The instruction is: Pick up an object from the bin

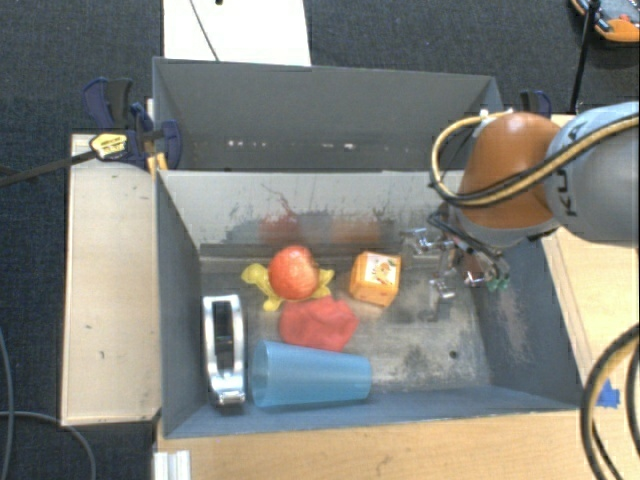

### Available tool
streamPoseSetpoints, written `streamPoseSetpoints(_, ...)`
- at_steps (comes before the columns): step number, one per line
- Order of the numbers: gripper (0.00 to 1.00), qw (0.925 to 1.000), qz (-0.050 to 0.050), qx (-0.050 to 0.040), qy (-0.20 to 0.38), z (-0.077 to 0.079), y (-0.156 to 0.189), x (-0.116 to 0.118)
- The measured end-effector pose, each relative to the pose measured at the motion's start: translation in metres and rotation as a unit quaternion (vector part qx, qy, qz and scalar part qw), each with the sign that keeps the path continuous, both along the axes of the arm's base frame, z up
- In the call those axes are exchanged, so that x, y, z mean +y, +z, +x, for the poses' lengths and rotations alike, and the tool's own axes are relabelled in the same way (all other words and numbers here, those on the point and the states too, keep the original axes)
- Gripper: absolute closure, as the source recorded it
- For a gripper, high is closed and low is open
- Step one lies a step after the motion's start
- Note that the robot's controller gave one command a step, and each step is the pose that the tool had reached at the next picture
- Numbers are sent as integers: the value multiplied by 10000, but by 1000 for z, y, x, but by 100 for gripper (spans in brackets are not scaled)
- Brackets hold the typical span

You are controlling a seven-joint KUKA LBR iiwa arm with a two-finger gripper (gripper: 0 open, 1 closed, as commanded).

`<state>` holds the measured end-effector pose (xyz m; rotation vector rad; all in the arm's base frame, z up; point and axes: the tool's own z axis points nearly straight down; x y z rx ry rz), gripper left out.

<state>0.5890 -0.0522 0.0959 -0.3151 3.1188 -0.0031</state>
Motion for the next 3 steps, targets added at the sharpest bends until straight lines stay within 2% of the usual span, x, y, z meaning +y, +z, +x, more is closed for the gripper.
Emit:
streamPoseSetpoints(1,0,9943,15,10,-1065,-5,13,97)
streamPoseSetpoints(2,0,9996,12,27,-264,0,8,77)
streamPoseSetpoints(3,0,9978,11,26,-664,-1,-15,109)
